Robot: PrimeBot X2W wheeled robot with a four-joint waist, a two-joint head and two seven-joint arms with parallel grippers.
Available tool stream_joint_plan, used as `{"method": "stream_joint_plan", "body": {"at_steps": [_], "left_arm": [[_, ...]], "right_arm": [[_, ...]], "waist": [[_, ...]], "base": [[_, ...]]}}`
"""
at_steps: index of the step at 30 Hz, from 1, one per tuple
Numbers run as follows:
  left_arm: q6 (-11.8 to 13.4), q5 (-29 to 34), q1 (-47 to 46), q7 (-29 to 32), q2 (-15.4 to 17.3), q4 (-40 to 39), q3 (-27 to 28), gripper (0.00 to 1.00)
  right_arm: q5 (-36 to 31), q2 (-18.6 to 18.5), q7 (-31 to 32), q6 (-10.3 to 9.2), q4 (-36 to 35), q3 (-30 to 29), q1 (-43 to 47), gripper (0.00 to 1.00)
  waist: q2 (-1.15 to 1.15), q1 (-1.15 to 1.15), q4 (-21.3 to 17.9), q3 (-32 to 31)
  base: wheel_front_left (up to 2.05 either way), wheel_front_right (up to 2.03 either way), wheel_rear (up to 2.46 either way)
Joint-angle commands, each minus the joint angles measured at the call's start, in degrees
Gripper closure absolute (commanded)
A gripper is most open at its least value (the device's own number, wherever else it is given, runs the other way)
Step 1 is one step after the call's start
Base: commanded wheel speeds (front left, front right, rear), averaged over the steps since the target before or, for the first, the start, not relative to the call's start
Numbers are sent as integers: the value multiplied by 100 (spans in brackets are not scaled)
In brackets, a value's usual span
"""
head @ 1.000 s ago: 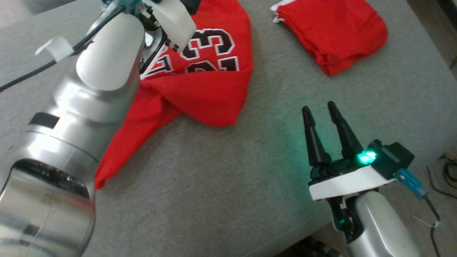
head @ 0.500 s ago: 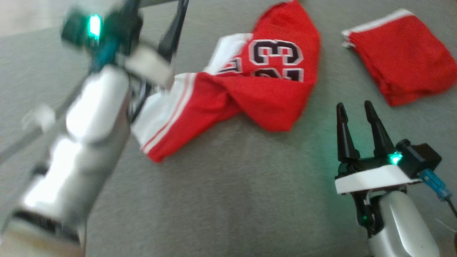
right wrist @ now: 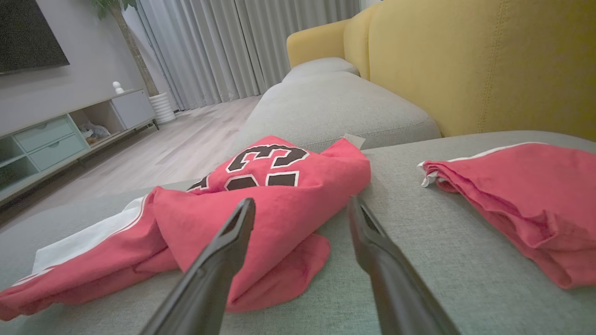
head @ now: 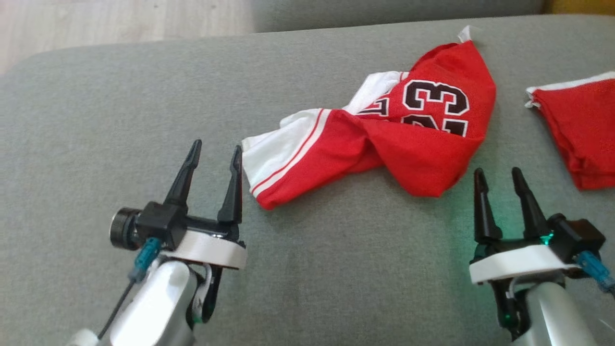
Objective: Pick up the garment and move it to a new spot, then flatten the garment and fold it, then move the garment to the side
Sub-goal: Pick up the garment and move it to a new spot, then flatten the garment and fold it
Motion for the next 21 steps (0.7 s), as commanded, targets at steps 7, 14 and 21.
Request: {"method": "stream_joint_plan", "body": {"at_steps": [7,14,21], "left_arm": [[-37,315,-129,-46,-52,-387,280,0],[-126,420,-50,-46,-162,-345,313,0],[-201,501,-56,-47,-278,-288,356,0]], "right_arm": [[-171,-23,-62,-5,480,-240,-267,0],[-73,-23,73,-5,1838,-316,-981,0],[50,-23,103,-5,2876,-206,-1650,0]], "waist": [[0,1,147,-42],[0,1,227,11],[0,1,358,139]], "base": [[0,0,0],[0,0,0],[0,0,0]]}}
